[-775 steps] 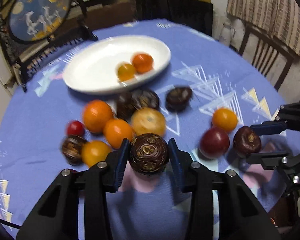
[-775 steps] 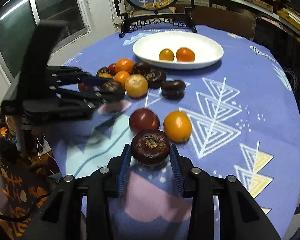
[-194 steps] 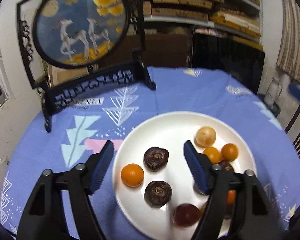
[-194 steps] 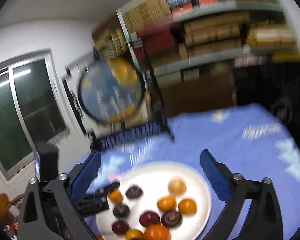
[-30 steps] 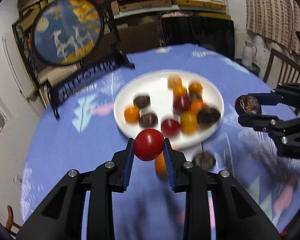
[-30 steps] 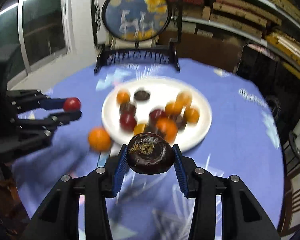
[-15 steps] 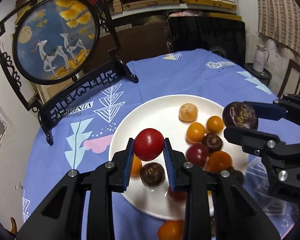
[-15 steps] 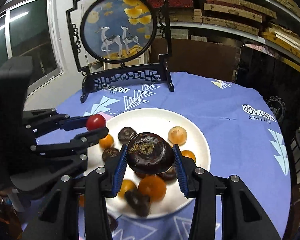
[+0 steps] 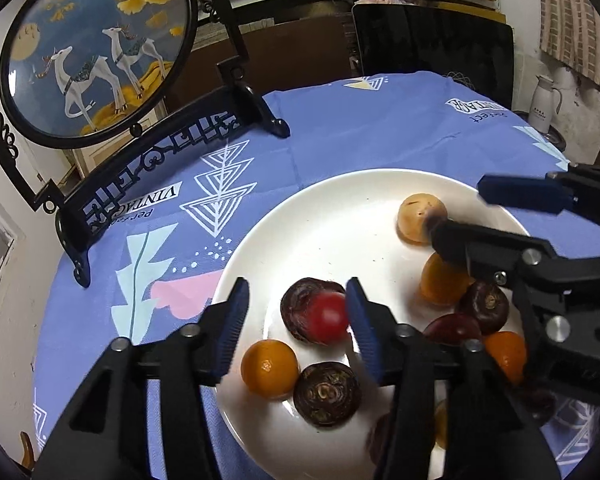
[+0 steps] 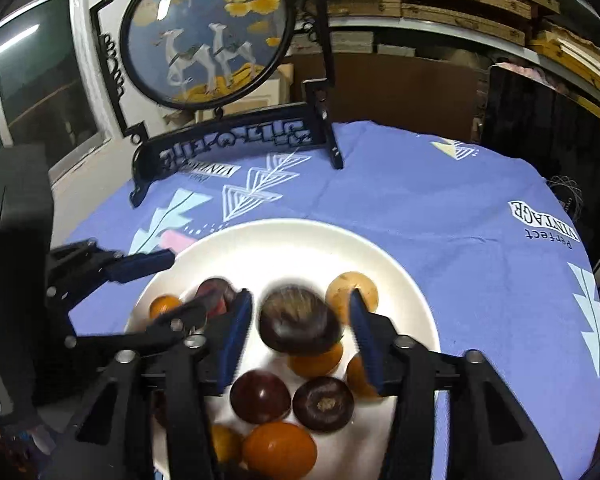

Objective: Organize fruits
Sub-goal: 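Carry both fruits over the plate and open both grippers, then withdraw both grippers toward the last orange and dark brown fruit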

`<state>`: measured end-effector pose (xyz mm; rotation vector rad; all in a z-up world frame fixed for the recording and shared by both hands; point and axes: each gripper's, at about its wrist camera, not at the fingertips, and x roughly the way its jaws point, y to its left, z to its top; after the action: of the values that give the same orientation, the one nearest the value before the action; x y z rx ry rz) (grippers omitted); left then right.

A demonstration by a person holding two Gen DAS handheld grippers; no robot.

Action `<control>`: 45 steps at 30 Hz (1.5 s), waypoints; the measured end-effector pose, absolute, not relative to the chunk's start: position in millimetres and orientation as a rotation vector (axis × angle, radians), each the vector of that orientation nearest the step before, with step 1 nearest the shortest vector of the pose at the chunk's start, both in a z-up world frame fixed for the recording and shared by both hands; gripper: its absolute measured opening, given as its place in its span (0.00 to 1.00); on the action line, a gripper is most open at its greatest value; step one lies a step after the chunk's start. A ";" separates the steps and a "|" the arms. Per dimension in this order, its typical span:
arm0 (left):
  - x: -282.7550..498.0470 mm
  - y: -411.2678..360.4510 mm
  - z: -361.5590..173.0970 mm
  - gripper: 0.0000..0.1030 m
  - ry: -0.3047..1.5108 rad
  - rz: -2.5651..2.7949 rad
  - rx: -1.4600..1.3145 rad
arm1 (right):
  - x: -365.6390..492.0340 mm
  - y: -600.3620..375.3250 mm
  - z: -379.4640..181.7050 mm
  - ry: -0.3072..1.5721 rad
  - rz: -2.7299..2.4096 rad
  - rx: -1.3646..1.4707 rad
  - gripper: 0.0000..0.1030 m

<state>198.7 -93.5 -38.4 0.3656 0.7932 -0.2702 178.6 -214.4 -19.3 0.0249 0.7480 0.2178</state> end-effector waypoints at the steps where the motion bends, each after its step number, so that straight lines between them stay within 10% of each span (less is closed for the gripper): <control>1: 198.5 -93.3 -38.5 0.54 0.791 -0.266 0.368 | 177.2 -215.2 -18.4 0.736 0.218 0.031 0.56; 31: 39.0 11.2 -35.9 0.78 0.767 -0.284 0.258 | -14.6 -187.7 -52.1 0.762 0.286 -0.195 0.71; 45: 13.9 33.5 -62.4 0.81 0.825 -0.304 0.241 | 33.5 -150.4 -93.9 0.938 0.315 -0.106 0.71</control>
<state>13.9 33.5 -62.4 0.2411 0.8253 -0.3041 33.5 -150.4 -93.9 -0.1061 0.9381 0.3145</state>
